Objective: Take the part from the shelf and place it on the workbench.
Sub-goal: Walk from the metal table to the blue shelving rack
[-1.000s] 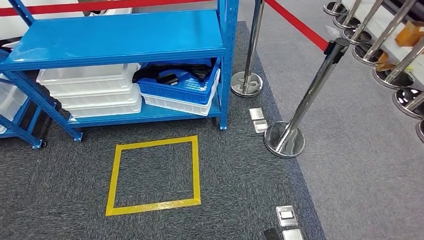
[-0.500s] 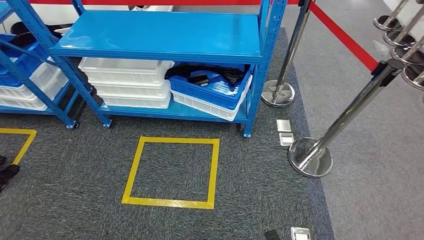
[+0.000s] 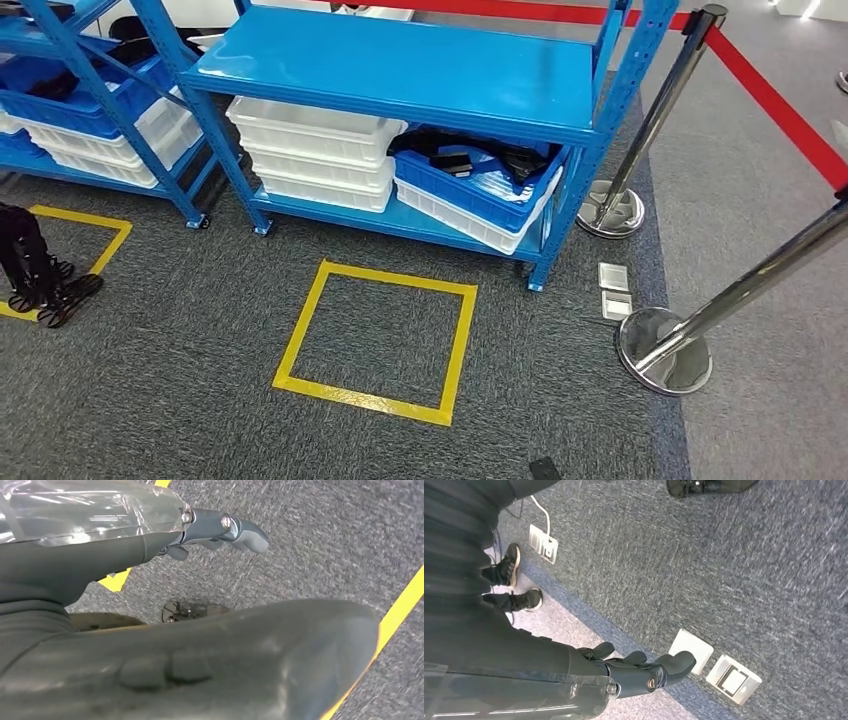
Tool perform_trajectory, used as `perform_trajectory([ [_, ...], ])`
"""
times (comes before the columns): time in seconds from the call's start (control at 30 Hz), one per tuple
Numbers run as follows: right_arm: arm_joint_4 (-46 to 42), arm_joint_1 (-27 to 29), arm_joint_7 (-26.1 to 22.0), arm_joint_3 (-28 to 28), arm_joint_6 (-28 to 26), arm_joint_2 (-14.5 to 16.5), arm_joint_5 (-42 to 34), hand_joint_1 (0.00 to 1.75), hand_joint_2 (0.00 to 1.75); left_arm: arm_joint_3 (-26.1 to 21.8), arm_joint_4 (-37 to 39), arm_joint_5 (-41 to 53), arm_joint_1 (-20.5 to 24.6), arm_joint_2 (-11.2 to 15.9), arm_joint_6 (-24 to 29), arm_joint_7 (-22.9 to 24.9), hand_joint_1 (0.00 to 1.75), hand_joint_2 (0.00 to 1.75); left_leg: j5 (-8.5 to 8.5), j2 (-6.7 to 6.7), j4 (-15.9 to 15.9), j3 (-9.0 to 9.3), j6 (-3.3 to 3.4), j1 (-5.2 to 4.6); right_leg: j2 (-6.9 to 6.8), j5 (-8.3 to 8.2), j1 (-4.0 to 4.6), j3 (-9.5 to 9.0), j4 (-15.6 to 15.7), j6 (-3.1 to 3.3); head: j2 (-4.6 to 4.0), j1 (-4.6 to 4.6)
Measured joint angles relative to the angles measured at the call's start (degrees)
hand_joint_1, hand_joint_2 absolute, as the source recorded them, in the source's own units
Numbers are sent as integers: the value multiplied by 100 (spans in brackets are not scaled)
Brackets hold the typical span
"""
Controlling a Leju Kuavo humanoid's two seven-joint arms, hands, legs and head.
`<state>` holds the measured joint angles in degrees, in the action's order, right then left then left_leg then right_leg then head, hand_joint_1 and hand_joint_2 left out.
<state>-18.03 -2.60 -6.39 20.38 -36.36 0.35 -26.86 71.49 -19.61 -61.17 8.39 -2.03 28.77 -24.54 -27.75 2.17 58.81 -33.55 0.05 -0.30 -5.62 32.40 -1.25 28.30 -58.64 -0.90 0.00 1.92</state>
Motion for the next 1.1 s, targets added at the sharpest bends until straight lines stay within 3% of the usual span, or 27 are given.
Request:
perform_trajectory([
  [0.07, 0, -11, 3, 4, 2, 0, -32, 0, 175, -1, -1, 6, 5, 0, -72, -50, 0, 0, 25, -99, -75, 49, 83, 33, 262, 219, -15, 121, -321, -37, 0, 27],
  [0.1, 0, -10, 4, 5, 2, -1, -45, 0, 175, -1, -1, 9, 11, 0, -105, -66, 0, 0, 26, -146, -90, 60, 112, 35, 413, 395, -17, 293, -668, -40, 0, 51],
  [0.17, 0, 8, 12, 9, 2, -3, -65, 0, 175, -1, -1, 16, 20, 0, -157, -81, 0, 0, 13, -254, -89, 67, 149, 24, 522, 660, -9, 717, -1414, -36, 0, 81],
  [0.2, 0, 21, 18, 10, 2, -5, -73, 0, 175, -1, -1, 21, 18, 0, -178, -87, 0, 0, 4, -314, -85, 77, 157, 18, 533, 648, -5, 855, -1604, -32, 0, 90],
  [0.23, 0, 33, 25, 11, 3, -8, -81, 0, 175, -1, -1, 27, 16, 0, -195, -91, 0, 0, -7, -372, -80, 93, 159, 14, 537, 510, -4, 888, -1560, -23, 0, 95],
  [0.33, 1, 40, 39, 31, 5, -22, -119, 0, 175, -2, -1, 44, 15, 0, -261, -91, 0, 0, -72, -502, -33, 146, 113, 5, 604, -172, 3, 545, -512, 28, 0, 135],
  [0.4, 2, 25, 45, 58, 6, -31, -139, 0, 87, -2, -1, 46, 17, 0, -303, -89, 0, 0, -114, -534, 9, 138, 68, -9, 666, -302, 12, 415, -121, 50, 0, 139],
  [0.47, 2, 23, 51, 89, 6, -32, -151, 0, 0, -1, -2, 50, 17, 0, -343, -88, 0, 0, -128, -545, 21, 133, 64, -7, 674, -295, 25, 410, -92, 55, 0, 123],
  [0.53, 2, 28, 54, 118, 4, -27, -163, 0, 0, 0, -2, 55, 16, 9, -374, -88, 0, 0, -128, -544, -38, 167, 92, -11, 668, -338, 18, 376, -45, 29, 0, 115],
  [0.63, 2, 27, 51, 153, -2, -27, -180, 0, 0, 1, -2, 63, 21, 28, -448, -79, 0, 0, -24, -516, -465, 428, 220, 4, 645, -493, -2, 271, -19, -31, 0, 86],
  [0.7, 2, 12, 50, 173, -2, -23, -195, 0, 0, 1, -2, 69, 36, 41, -524, -64, 0, 0, 49, -501, -694, 603, 245, 59, 633, -300, -7, 323, -223, -41, 0, 85],
  [0.77, 2, -7, 50, 187, -3, -16, -207, 0, 0, 0, -2, 71, 43, 50, -568, -51, 0, 0, 35, -493, -746, 652, 190, 126, 630, 73, -42, 602, -779, -98, 0, 92],
  [0.8, 2, -11, 50, 190, -3, -15, -213, 0, 0, 0, -2, 73, 37, 51, -582, -49, 0, 0, 7, -495, -743, 664, 136, 174, 629, 196, -75, 754, -1049, -148, 0, 93],
  [0.83, 2, -5, 51, 192, -3, -18, -222, 0, 0, 0, -2, 76, 26, 52, -593, -46, 0, 0, -33, -501, -735, 685, 67, 235, 627, 211, -118, 837, -1177, -212, 0, 93],
  [0.87, 2, 6, 52, 195, -3, -25, -232, 0, 0, 0, -2, 84, 14, 54, -604, -42, 0, 0, -79, -515, -712, 713, -17, 311, 625, 104, -170, 822, -1107, -292, 0, 93],
  [0.93, 3, 31, 53, 204, -2, -32, -248, 0, 0, 0, 0, 101, 0, 63, -623, -33, 0, 0, -228, -545, -582, 761, -238, 476, 660, -269, -283, 569, -533, -514, 0, 103],
  [0.97, 3, 34, 53, 215, -1, -20, -251, 0, 0, 1, 2, 108, 3, 85, -630, -26, 0, 0, -323, -562, -469, 763, -353, 539, 689, -290, -310, 482, -298, -569, 0, 144],
  [1.0, 3, 31, 53, 227, -1, -12, -254, 0, 0, 2, 1, 112, 14, 106, -637, -21, 0, 0, -415, -568, -362, 743, -448, 569, 696, -243, -317, 448, -204, -536, 0, 164],
  [1.03, 4, 32, 54, 239, -1, -8, -256, 0, 0, 3, 0, 116, 24, 127, -643, -18, 0, 0, -490, -574, -288, 736, -515, 582, 699, -128, -293, 471, -268, -448, 0, 154],
  [1.1, 4, 59, 58, 257, -2, -25, -263, 0, 0, 4, -6, 121, 35, 139, -651, -14, 0, 0, -513, -570, -186, 766, -600, 602, 632, -47, -242, 431, -353, -191, 0, 39],
])
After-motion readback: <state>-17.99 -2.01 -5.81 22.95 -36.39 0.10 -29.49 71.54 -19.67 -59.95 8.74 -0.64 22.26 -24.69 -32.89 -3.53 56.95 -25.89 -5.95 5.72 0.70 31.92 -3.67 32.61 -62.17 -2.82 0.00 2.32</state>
